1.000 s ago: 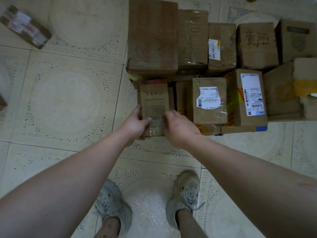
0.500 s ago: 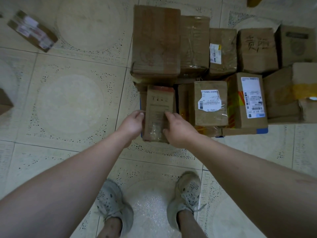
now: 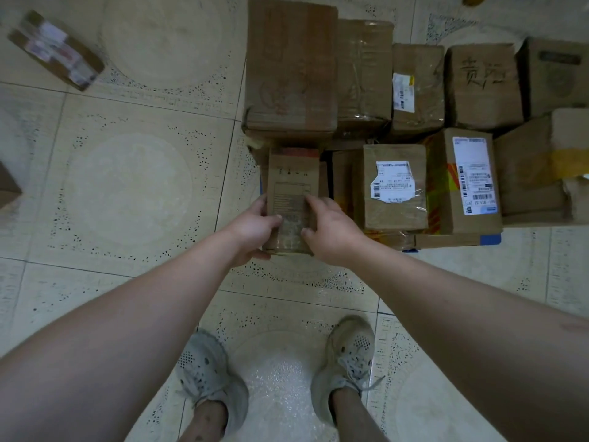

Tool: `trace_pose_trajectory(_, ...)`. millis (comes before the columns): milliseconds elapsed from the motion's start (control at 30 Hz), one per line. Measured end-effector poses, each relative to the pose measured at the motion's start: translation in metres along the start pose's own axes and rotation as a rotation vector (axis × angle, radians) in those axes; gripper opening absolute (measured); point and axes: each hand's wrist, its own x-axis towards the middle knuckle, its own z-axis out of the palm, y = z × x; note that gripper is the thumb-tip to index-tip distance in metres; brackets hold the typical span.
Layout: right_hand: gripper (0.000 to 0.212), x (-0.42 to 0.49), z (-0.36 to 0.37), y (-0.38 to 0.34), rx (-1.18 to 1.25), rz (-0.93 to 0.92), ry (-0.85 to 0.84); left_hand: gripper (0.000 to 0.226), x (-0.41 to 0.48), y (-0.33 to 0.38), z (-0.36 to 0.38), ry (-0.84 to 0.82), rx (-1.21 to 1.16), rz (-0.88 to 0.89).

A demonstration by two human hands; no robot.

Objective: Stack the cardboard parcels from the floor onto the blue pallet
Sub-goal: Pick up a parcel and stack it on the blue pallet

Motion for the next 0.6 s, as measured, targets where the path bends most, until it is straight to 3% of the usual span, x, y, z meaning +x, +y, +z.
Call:
trace_pose_trajectory(367,0.075,0.004,0.0,-0.004,-0.03,0.03,-0.074,0.062,-0.002,0.0,-0.005,0.106,0.166,0.007)
trace_pose_trajectory(600,0.069,-0.053,-0.066,-0.08,-0.18,0.035,-0.076,0.069,-0.096,0.047,-0.09,0.211,0.349,0.051)
